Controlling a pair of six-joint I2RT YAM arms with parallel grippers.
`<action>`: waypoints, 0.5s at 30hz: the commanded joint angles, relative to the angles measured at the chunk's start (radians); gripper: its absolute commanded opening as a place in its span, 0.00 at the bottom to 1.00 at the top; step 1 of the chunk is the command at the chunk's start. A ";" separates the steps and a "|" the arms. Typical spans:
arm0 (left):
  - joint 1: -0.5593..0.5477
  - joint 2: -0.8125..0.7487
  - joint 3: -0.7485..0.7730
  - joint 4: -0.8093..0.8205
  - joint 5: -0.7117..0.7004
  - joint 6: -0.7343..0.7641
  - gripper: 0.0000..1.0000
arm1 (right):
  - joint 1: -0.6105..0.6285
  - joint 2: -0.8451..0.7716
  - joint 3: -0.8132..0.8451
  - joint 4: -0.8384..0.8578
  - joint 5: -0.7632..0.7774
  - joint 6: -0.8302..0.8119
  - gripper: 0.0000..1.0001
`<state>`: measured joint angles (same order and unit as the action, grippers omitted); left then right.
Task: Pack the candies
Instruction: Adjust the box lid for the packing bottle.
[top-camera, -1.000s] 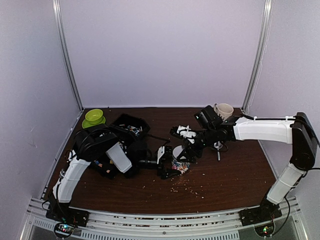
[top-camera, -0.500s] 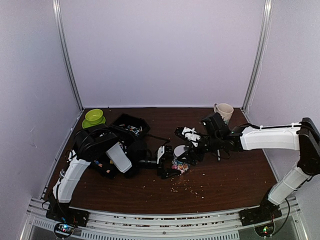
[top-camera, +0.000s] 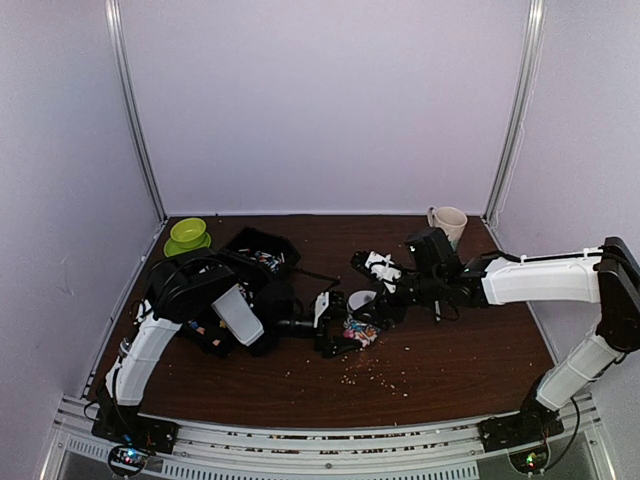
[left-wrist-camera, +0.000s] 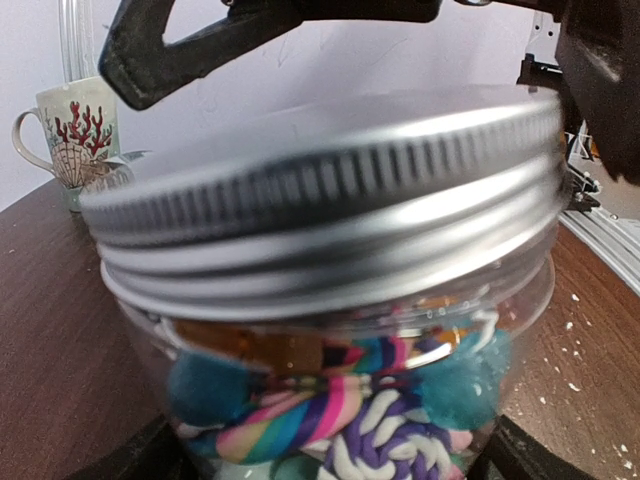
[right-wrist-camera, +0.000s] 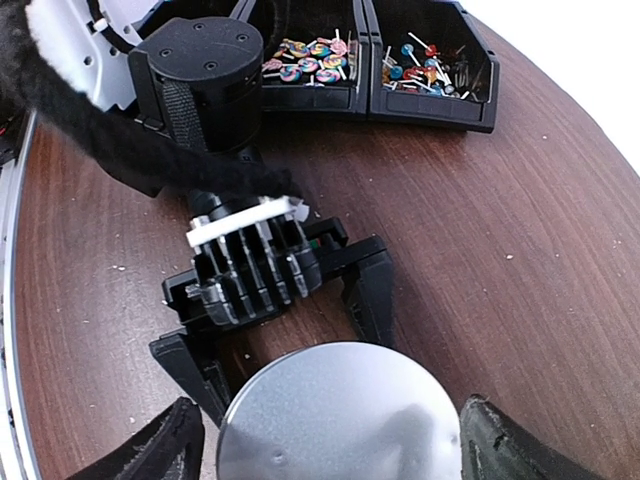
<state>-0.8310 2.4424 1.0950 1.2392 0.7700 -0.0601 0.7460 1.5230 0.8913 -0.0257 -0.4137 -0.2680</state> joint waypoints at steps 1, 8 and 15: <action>0.019 0.032 -0.006 0.012 0.005 -0.018 0.91 | 0.004 -0.034 0.030 -0.033 -0.058 -0.007 0.90; 0.020 0.032 -0.007 0.012 0.008 -0.017 0.91 | 0.003 -0.057 0.047 -0.050 -0.141 0.019 1.00; 0.020 0.033 -0.010 0.019 0.006 -0.016 0.93 | -0.027 -0.081 0.033 0.003 -0.049 0.081 1.00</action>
<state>-0.8310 2.4428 1.0950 1.2400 0.7708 -0.0601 0.7410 1.4662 0.9138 -0.0620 -0.5144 -0.2321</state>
